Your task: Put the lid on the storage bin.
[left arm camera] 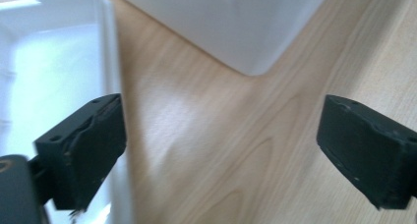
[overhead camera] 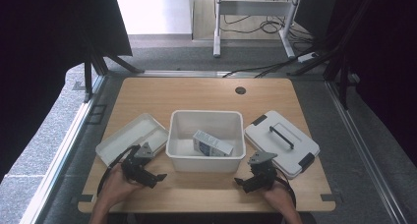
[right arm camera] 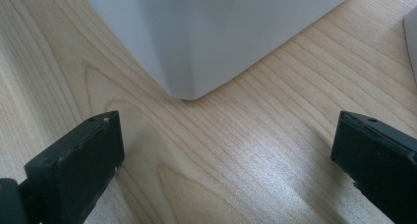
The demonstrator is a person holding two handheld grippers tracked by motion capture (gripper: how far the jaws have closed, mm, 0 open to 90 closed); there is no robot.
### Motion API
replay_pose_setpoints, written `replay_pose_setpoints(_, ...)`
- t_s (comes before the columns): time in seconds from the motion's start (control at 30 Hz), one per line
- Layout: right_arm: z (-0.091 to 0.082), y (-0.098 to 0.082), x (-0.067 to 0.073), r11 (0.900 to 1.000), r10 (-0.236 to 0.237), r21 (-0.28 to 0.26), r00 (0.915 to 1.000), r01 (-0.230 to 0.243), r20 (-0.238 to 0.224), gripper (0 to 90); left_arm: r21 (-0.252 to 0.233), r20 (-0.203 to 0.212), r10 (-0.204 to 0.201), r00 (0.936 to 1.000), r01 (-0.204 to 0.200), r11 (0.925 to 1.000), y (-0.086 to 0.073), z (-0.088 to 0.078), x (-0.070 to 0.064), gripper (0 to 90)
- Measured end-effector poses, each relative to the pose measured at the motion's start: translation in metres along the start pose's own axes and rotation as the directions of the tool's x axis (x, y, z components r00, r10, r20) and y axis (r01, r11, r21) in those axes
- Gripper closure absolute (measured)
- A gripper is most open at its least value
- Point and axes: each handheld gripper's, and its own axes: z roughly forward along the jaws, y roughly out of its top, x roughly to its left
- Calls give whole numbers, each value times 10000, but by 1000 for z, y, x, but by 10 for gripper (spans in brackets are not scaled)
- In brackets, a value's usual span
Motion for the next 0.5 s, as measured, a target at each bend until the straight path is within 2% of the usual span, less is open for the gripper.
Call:
replay_pose_setpoints(0.3,0,0,0,10000,5,3,10000,-5,-10,0,376,-539,-222,9983,242,9990,11,-17,39,152)
replay_pose_setpoints(0.5,0,0,0,10000,9,2,10000,-9,-11,0,887,-920,-282,9954,364,9954,16,-18,67,250)
